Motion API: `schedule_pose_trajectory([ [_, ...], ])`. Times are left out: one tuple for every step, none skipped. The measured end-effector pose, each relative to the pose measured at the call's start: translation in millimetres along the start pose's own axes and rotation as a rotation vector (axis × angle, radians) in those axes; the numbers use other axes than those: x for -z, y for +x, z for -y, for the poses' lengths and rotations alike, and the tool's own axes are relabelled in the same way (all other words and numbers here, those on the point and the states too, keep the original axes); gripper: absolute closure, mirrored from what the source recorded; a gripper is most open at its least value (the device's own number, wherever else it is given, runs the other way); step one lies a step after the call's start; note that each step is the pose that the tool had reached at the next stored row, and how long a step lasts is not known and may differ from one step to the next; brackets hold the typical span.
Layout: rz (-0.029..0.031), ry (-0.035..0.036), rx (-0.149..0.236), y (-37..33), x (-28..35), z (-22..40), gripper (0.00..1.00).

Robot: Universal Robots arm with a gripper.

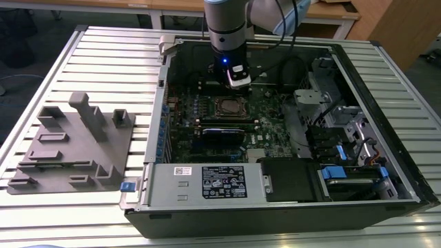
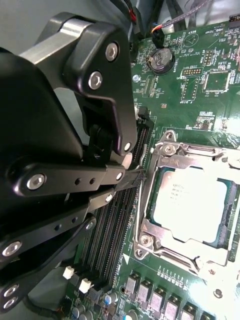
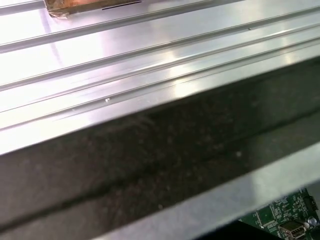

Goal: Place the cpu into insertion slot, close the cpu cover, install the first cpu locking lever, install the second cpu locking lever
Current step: 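Install the first cpu locking lever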

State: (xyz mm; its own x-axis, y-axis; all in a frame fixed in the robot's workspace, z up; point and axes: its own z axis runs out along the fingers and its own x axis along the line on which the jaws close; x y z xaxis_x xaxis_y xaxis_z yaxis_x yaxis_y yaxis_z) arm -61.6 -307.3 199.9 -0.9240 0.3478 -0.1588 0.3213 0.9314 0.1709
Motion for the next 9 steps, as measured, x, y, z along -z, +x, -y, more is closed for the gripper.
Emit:
schedule_pose_trajectory([
  [0.0006, 0.0003, -0.001, 0.0, 0.0, 0.0, 0.89],
  [0.0013, 0.0007, -0.003, 0.0, 0.0, 0.0, 0.89],
  [0.0023, 0.0013, -0.007, 0.1, -0.1, -0.1, 0.89],
  [0.0036, 0.0017, -0.012, 0.1, -0.3, -0.1, 0.89],
  [0.0044, 0.0024, -0.016, 0.2, -0.4, -0.2, 0.89],
  [0.0047, 0.0029, -0.017, 0.2, -0.3, -0.3, 0.89],
  [0.0047, 0.003, -0.018, 0.2, -0.3, -0.3, 0.89],
  [0.0053, 0.0033, -0.02, 0.2, -0.4, -0.3, 0.89],
  [0.0058, 0.0038, -0.023, 0.2, -0.4, -0.3, 0.89],
])
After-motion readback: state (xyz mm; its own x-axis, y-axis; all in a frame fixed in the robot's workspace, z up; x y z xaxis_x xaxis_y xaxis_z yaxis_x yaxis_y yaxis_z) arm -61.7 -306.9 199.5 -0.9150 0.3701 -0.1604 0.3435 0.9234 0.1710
